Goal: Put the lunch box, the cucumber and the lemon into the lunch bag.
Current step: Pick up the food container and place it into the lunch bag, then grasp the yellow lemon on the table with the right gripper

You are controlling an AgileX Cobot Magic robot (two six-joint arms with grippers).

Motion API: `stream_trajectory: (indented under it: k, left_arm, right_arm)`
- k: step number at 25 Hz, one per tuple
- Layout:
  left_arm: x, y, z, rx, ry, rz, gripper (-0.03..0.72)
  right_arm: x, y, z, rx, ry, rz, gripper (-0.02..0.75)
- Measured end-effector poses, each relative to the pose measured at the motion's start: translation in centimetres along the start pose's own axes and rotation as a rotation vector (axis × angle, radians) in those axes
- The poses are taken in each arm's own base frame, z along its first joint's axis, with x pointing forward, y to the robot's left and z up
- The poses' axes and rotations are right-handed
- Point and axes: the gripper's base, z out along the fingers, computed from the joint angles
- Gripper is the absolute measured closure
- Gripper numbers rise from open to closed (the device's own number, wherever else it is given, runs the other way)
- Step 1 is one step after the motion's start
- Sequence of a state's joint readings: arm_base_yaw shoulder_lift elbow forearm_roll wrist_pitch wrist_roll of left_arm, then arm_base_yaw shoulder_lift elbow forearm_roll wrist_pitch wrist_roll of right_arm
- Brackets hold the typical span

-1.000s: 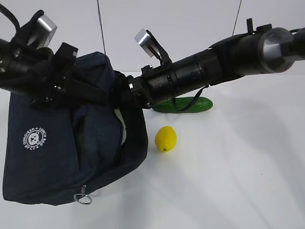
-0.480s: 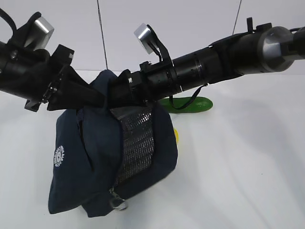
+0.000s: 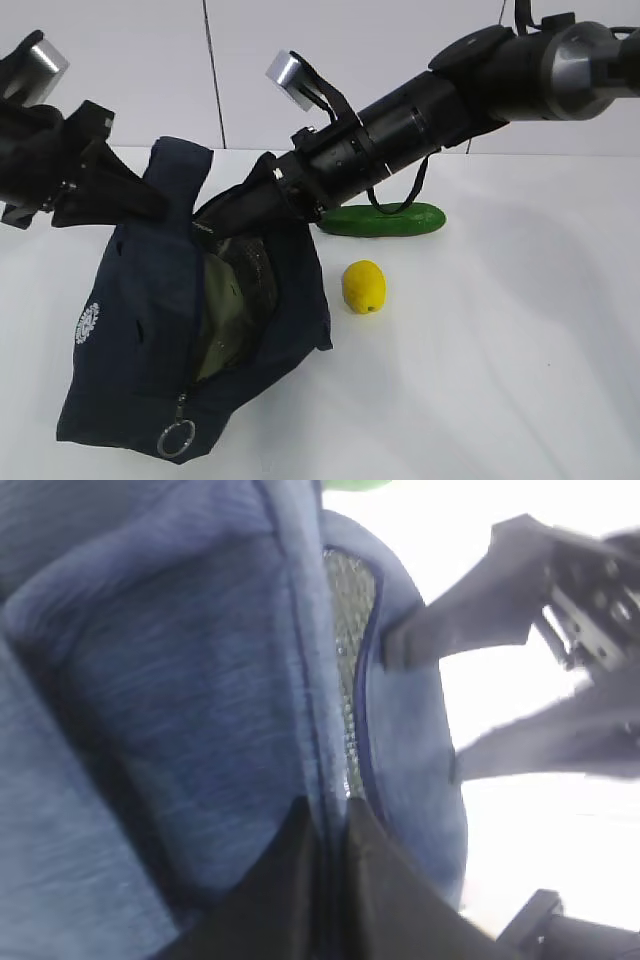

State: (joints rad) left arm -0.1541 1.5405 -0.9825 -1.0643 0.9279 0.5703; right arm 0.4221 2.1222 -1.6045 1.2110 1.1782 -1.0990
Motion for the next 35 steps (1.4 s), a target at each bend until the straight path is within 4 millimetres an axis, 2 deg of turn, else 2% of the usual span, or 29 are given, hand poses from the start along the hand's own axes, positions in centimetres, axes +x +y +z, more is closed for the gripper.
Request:
stream_trajectory:
  k: [6, 10, 14, 22, 32, 35]
  left_arm:
    - [-0.4, 1.1, -1.0, -0.024, -0.024, -0.025, 0.68]
    - [-0.3, 1.3, -1.0, -0.039, -0.014, -0.013, 0.68]
    - [-0.2, 1.6, -1.0, -0.066, -0.001, 0.008, 0.68]
    - [-0.4, 1.8, -1.1, -0.094, -0.024, 0.017, 0.68]
    - [-0.9, 3.1, -2.3, -0.107, -0.051, -0.001, 0.68]
    - [-0.8, 3.0, -2.6, -0.063, -0.046, 0.02, 0.68]
  right_arm:
    - [-1.9, 0.7, -0.9, 0.051, 0.036, -0.013, 0.218]
    - [-1.7, 0.4, -1.3, 0.125, 0.117, 0.022, 0.218]
    - [-1.8, -0.2, -2.5, 0.154, 0.116, 0.079, 0.218]
    - [-3.0, -1.5, -6.5, 0.225, 0.024, 0.207, 0.218]
    - [-2.0, -2.5, -7.9, 0.425, 0.145, 0.302, 0.217]
    - [-1.6, -2.8, -8.2, 0.481, 0.174, 0.348, 0.217]
